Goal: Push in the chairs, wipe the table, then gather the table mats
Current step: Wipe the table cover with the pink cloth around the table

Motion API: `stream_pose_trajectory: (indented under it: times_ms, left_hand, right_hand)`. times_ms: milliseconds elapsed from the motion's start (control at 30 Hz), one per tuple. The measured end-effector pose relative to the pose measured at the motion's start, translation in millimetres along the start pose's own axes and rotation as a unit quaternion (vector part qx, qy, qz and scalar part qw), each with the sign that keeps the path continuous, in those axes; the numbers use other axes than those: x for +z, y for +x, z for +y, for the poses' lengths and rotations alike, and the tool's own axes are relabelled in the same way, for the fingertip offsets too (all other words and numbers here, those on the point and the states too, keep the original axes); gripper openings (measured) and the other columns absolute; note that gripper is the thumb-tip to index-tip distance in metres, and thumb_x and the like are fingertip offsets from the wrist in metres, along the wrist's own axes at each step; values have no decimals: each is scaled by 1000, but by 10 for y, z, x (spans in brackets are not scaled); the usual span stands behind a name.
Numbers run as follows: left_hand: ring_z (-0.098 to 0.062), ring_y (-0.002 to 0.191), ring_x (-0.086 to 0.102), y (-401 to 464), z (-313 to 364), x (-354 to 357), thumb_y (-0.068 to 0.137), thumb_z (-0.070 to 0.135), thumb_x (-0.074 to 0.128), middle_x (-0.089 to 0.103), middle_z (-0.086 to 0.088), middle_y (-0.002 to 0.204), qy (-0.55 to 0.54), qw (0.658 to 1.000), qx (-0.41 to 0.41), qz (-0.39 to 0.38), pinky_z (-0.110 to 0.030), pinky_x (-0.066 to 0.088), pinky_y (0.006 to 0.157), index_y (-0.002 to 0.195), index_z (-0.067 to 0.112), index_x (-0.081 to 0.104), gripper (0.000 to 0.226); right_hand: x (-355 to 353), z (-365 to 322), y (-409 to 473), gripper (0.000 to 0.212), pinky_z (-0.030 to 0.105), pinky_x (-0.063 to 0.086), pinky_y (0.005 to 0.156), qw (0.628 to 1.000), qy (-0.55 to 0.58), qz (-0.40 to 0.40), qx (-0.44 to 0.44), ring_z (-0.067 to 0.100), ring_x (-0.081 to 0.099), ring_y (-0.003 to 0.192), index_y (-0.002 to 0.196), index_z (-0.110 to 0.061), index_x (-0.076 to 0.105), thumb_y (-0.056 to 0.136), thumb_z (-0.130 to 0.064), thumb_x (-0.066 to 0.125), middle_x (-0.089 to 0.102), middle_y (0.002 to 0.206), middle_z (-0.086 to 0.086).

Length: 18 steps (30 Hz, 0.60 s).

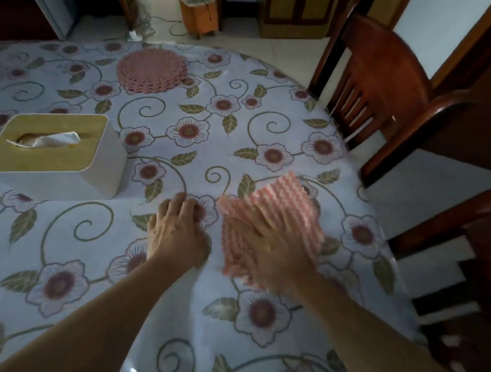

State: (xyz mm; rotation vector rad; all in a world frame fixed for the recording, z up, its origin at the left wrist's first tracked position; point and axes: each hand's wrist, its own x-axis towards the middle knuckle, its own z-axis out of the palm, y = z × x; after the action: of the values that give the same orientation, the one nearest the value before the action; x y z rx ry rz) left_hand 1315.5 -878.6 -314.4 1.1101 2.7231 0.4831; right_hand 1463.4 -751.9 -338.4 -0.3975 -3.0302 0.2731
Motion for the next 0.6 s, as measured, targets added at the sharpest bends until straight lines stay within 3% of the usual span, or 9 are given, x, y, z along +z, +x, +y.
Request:
stream_pose_trajectory:
  times_ms: [67, 167, 233, 367, 500, 600]
  left_hand:
    - [-31, 125, 32, -135, 116, 28, 80, 13, 57, 39, -7, 138, -7, 999, 29, -19, -48, 36, 99, 124, 10, 49, 45]
    - [-30, 128, 29, -359, 285, 46, 80, 11, 56, 35, -6, 142, -8, 997, 52, -60, -49, 37, 99, 126, 11, 48, 47]
    - [-27, 131, 23, -541, 365, 50, 79, 15, 60, 29, -4, 145, 9, 994, 60, -93, -46, 35, 100, 129, 13, 44, 52]
    - [-25, 133, 21, -1023, 365, 57, 79, 14, 58, 27, -1, 146, 8, 990, 91, -109, -43, 35, 101, 133, 16, 40, 57]
    - [-23, 133, 21, -1587, 278, 12, 80, 17, 58, 22, 1, 149, 36, 981, 127, -144, -41, 36, 101, 138, 21, 34, 63]
    - [-24, 130, 26, -2011, 220, -81, 82, 16, 54, 26, -1, 146, 41, 978, 120, -163, -40, 38, 96, 133, 18, 39, 53]
  right_hand:
    - [-2, 146, -241, 65, 61, 21, 110, 999, -10, -18, 34, 31, 27, 141, 145, -22, 38, 96, -57, 14, 34, 152, 5]
    - [-9, 606, -583, 64, 60, 12, 113, 969, -64, -12, 239, 31, 11, 146, 150, -29, 19, 92, -56, 11, 20, 158, 5]
    - [-58, 726, -824, 69, 57, 8, 114, 946, -75, -25, 315, 33, 11, 145, 151, -28, 19, 89, -56, 6, 21, 157, 8]
    - [-51, 210, -1281, 65, 60, 14, 112, 927, -63, 33, 367, 43, 25, 139, 143, -19, 42, 90, -50, 21, 36, 149, 18]
    - [30, -476, -1822, 62, 60, 24, 109, 916, -41, 54, 396, 44, 35, 134, 141, -12, 43, 89, -42, 28, 42, 144, 22]
    - [83, -1037, -2180, 72, 58, 37, 103, 915, -25, 34, 401, 44, 45, 127, 139, -3, 43, 76, -38, 45, 47, 138, 25]
